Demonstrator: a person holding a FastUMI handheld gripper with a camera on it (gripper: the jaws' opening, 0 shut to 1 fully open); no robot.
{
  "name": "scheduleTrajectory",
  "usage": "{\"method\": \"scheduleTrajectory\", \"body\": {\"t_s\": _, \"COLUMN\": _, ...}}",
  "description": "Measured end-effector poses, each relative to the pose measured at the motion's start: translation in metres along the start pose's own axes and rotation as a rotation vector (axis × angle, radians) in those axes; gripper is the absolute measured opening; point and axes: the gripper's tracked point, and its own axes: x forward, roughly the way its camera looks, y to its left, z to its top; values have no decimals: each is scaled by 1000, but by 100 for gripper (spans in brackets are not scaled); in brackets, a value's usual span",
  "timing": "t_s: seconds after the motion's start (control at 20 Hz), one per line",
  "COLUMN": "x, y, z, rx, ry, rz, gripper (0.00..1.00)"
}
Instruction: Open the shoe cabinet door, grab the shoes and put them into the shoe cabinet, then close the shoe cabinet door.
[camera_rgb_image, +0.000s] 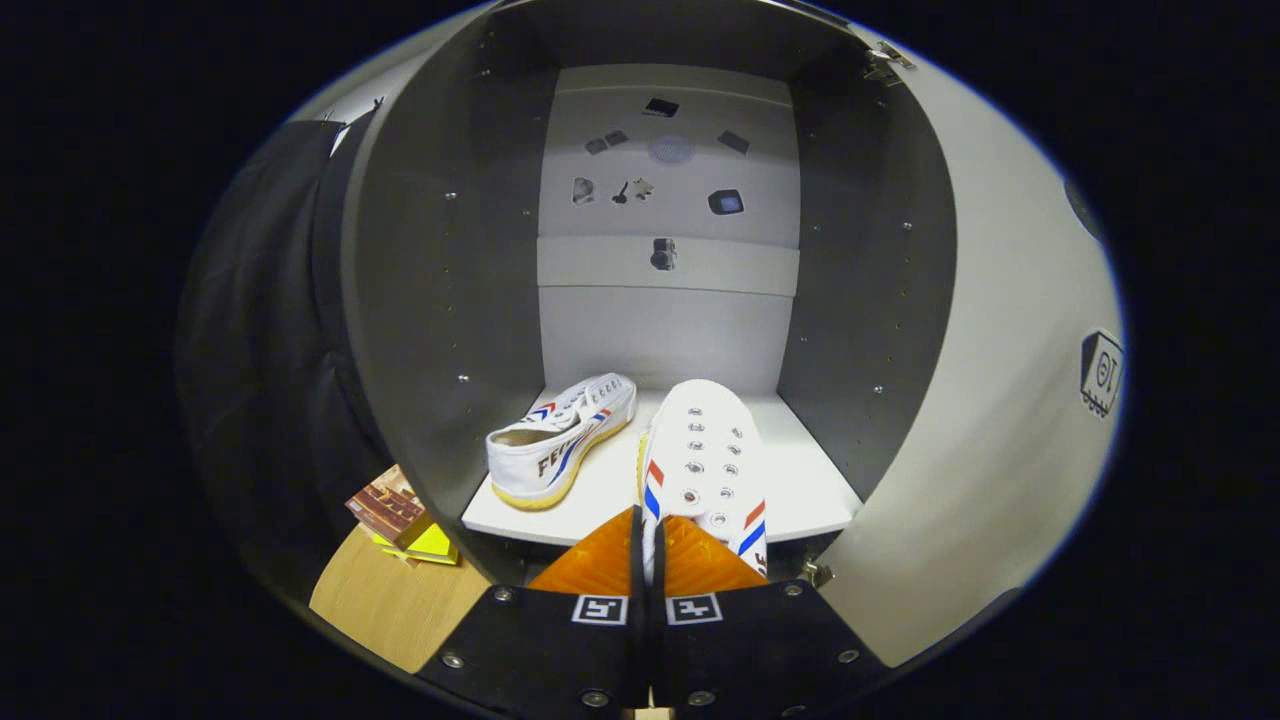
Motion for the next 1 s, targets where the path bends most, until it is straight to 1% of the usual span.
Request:
{"method": "scheduleTrajectory", "body": {"t_s": 0.15, "x": 39, "y": -2, "z": 7, "rx": 10, "ry": 43, "rz": 0, "gripper": 0}}
{"method": "scheduleTrajectory", "body": {"t_s": 0.35, "x": 86, "y": 3, "z": 17, "rx": -28, "ry": 52, "rz": -18, "gripper": 0}}
{"method": "scheduleTrajectory", "body": {"t_s": 0.5, "x": 112, "y": 3, "z": 22, "rx": -21, "ry": 52, "rz": -41, "gripper": 0}}
{"method": "scheduleTrajectory", "body": {"t_s": 0.6, "x": 121, "y": -3, "z": 21, "rx": -31, "ry": 55, "rz": -73, "gripper": 0}}
{"method": "scheduleTrajectory", "body": {"t_s": 0.75, "x": 125, "y": -4, "z": 17, "rx": -16, "ry": 71, "rz": -93, "gripper": 2}}
{"method": "scheduleTrajectory", "body": {"t_s": 0.8, "x": 121, "y": -6, "z": 18, "rx": -7, "ry": 64, "rz": -96, "gripper": 9}}
{"method": "scheduleTrajectory", "body": {"t_s": 0.85, "x": 116, "y": -7, "z": 16, "rx": 13, "ry": 61, "rz": -95, "gripper": 12}}
{"method": "scheduleTrajectory", "body": {"t_s": 0.95, "x": 101, "y": -2, "z": 18, "rx": 77, "ry": 41, "rz": -47, "gripper": 17}}
{"method": "scheduleTrajectory", "body": {"t_s": 1.0, "x": 91, "y": -4, "z": 22, "rx": 76, "ry": 26, "rz": -39, "gripper": 20}}
